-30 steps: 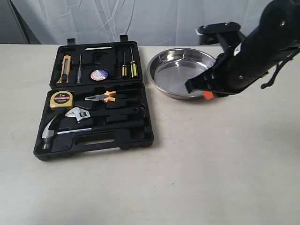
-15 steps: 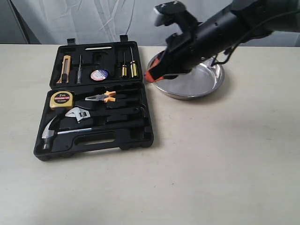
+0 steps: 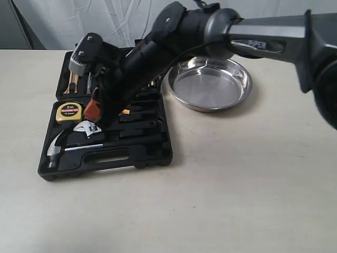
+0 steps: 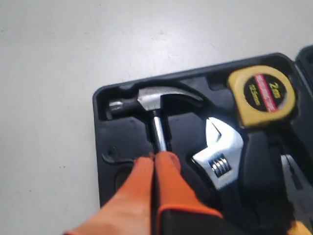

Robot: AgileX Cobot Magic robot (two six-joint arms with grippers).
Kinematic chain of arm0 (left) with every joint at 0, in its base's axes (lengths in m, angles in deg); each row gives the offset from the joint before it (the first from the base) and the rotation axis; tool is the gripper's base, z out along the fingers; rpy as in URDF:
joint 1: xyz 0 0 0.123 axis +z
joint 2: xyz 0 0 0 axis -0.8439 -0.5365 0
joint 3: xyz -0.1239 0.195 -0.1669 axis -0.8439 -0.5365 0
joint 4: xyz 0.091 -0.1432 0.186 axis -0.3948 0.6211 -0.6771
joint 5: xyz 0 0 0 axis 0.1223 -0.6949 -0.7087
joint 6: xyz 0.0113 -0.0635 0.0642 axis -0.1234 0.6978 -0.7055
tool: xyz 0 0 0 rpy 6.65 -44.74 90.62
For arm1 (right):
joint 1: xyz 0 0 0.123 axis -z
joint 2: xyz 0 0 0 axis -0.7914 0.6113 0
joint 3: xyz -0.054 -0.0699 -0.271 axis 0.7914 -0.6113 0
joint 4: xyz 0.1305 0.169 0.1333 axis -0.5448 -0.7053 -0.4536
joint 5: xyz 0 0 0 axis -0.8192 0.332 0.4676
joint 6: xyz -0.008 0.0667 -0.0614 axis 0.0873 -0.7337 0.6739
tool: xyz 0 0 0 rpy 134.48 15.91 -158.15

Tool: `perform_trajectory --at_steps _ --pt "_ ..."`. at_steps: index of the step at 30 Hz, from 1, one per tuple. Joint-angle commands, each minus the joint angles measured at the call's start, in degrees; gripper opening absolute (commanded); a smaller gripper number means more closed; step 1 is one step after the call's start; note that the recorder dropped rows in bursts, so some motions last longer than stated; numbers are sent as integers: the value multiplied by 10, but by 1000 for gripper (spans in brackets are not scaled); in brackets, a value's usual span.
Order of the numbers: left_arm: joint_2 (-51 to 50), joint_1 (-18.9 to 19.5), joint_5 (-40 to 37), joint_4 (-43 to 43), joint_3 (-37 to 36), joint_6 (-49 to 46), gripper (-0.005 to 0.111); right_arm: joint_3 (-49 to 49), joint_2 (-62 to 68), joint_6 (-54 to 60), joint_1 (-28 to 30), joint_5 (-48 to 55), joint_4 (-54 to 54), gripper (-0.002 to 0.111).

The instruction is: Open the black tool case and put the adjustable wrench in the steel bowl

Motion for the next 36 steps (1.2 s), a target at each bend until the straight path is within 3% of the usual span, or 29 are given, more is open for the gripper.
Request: perform_trajectory --at_steps 1,5,15,25,29,34,36 --pt "3 -2 7 0 -3 1 0 54 36 6 -35 -3 19 -1" --pt "3 -2 7 0 -3 1 0 81 60 5 -59 -76 42 -1" --pt "3 -2 7 0 -3 1 0 83 67 -45 -79 -460 15 -1" --pt "3 -2 7 0 -3 1 0 83 67 -39 -71 -604 -6 -1" --pt "3 -2 7 0 -3 1 0 83 67 62 -69 -659 -139 -1" --pt "3 -2 7 0 -3 1 0 83 67 406 -69 -761 -497 -1" --pt "3 -2 7 0 -3 1 0 73 67 429 -78 -825 -497 -1"
